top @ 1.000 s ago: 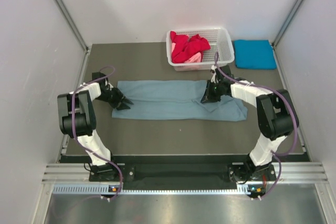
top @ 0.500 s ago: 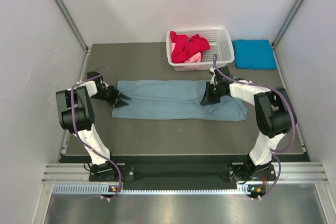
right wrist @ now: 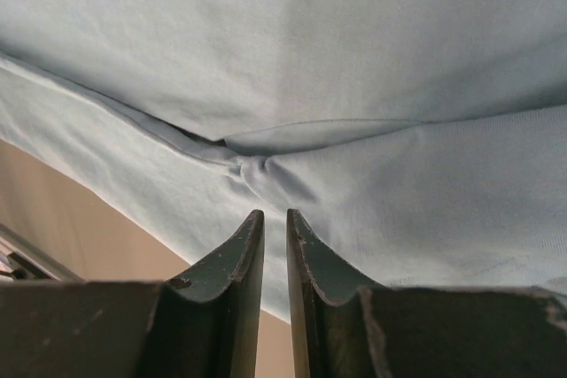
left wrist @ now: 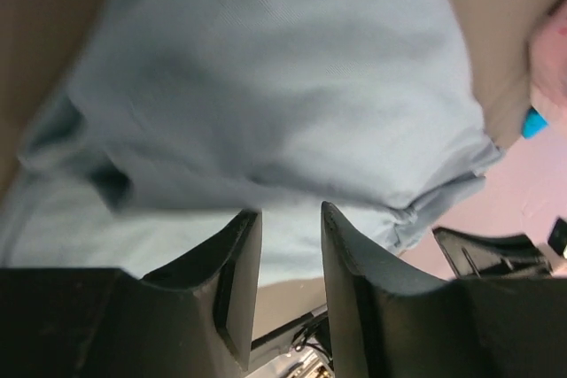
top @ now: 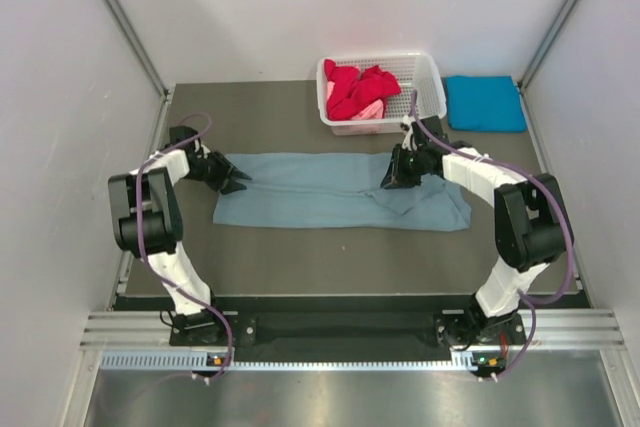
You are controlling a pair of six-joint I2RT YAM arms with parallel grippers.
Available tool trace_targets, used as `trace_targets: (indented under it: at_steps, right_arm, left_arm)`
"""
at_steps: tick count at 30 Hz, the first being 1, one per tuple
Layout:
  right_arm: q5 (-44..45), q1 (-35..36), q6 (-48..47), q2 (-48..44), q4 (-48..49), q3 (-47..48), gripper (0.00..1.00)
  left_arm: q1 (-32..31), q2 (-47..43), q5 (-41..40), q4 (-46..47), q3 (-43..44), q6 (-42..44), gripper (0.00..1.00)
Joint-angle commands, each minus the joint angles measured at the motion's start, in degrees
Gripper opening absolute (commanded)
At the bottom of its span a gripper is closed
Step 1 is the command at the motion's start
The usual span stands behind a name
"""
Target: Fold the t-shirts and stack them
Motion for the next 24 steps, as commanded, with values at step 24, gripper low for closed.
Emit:
trace_targets:
  at_steps: [24]
  right_arm:
    - [-1.4, -1.5, -1.7, -10.6, -2.2, -6.0, 0.17]
  left_arm:
    - [1.6, -3.0, -6.8, 0.7, 2.0, 2.2, 0.37]
